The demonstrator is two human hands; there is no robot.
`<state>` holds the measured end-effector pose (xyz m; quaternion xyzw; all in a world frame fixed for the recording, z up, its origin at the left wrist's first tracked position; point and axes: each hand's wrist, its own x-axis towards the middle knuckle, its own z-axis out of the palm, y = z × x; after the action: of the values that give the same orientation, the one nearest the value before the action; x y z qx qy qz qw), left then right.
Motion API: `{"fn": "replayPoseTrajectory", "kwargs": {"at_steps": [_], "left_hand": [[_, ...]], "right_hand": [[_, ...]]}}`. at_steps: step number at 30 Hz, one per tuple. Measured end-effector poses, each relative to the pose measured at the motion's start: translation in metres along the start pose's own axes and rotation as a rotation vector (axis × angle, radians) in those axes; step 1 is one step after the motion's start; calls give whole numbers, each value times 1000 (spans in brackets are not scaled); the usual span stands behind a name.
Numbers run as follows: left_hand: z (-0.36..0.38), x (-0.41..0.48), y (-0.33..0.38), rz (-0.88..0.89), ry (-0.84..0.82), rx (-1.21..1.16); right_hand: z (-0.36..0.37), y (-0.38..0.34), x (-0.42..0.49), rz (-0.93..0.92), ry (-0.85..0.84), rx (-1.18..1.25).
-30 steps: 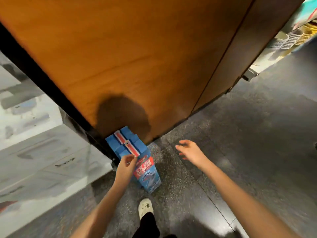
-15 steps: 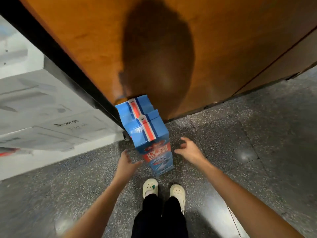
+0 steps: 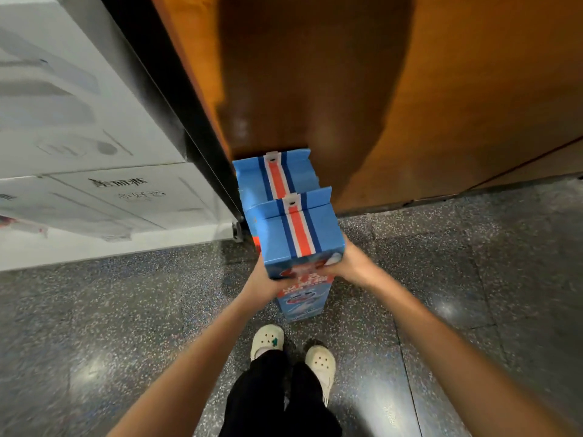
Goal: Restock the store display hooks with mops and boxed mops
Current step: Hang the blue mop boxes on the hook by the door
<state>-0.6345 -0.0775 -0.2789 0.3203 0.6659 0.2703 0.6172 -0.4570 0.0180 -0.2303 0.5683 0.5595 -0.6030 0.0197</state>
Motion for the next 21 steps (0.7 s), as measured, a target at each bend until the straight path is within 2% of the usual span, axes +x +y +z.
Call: {"fn": "replayPoseTrajectory", "kwargs": {"at_steps": [6, 11, 13, 16, 21], "left_hand": [[15, -16, 1, -24, -72, -44], [22, -61, 19, 33, -150, -40], [23, -86, 27, 54, -106, 1], [23, -128, 46, 84, -19, 33], [24, -211, 118, 202, 152, -82]], "right_hand": [[-14, 9, -20, 28, -89, 108], [-13, 0, -67, 5, -27, 96], [-18, -15, -88, -39, -33, 74], [-32, -54, -127, -176, -42, -82], [-53, -130, -206, -397, -49, -199]]}}
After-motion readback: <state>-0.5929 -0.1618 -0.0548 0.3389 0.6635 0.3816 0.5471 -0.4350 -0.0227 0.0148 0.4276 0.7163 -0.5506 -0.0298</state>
